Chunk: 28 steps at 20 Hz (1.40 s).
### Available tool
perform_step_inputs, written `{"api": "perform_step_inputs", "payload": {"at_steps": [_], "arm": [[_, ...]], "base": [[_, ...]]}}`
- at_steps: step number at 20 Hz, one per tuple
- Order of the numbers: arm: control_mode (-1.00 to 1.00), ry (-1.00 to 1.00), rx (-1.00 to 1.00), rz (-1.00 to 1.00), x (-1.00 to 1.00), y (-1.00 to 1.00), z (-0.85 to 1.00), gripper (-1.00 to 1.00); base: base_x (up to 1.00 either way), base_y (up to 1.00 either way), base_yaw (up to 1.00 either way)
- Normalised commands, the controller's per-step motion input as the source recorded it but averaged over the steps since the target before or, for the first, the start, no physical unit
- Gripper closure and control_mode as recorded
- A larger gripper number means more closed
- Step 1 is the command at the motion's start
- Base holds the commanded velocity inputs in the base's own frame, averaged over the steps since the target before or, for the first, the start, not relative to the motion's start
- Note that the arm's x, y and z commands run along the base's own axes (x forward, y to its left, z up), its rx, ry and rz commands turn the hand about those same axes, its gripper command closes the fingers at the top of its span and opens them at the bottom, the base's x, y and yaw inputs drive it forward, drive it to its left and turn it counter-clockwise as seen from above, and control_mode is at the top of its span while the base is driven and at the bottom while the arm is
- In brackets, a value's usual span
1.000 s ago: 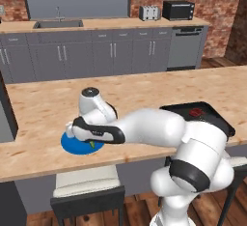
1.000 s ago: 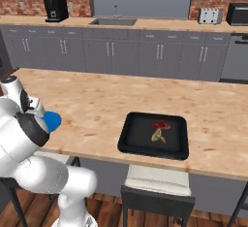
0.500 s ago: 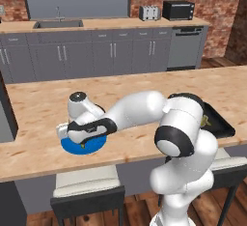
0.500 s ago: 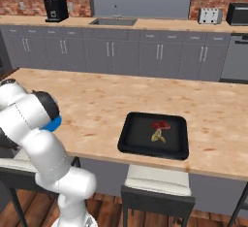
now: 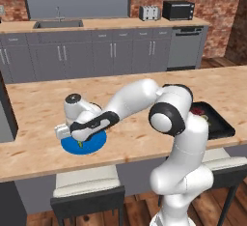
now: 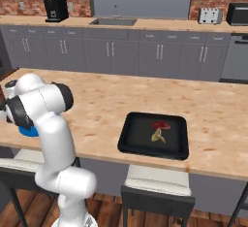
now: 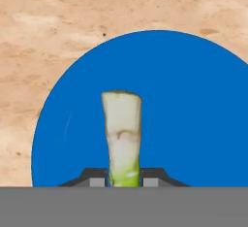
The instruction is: Create a steak meal by picking up the steak and asparagus from the tray and placing them on the plate. Leave the mushroom on the tray.
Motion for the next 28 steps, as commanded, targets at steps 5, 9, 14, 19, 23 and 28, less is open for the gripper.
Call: {"api": "perform_step_inputs", "payload": {"at_steps": [5,9,14,19,23,28], "arm": [[-1.0,0.0,-0.02,0.0,0.09,0.0,-0.14,-1.0],[-1.0,0.0,0.0,0.0,0.0,-0.06,0.15,-1.0],[-1.0,-0.01,0.0,0.0,-0.08,-0.27,0.44,-1.0],[-1.0,-0.05,0.0,0.0,-0.37,-0.6,0.57,-1.0],[-1.0,-0.03,0.0,0.0,-0.38,-0.69,0.38,-1.0],[-1.0,0.0,0.0,0.0,-0.38,-0.64,0.33,-1.0]], "base": [[0.0,0.0,0.0],[0.0,0.0,0.0],[0.0,0.0,0.0],[0.0,0.0,0.0],[0.0,0.0,0.0],[0.0,0.0,0.0]]}}
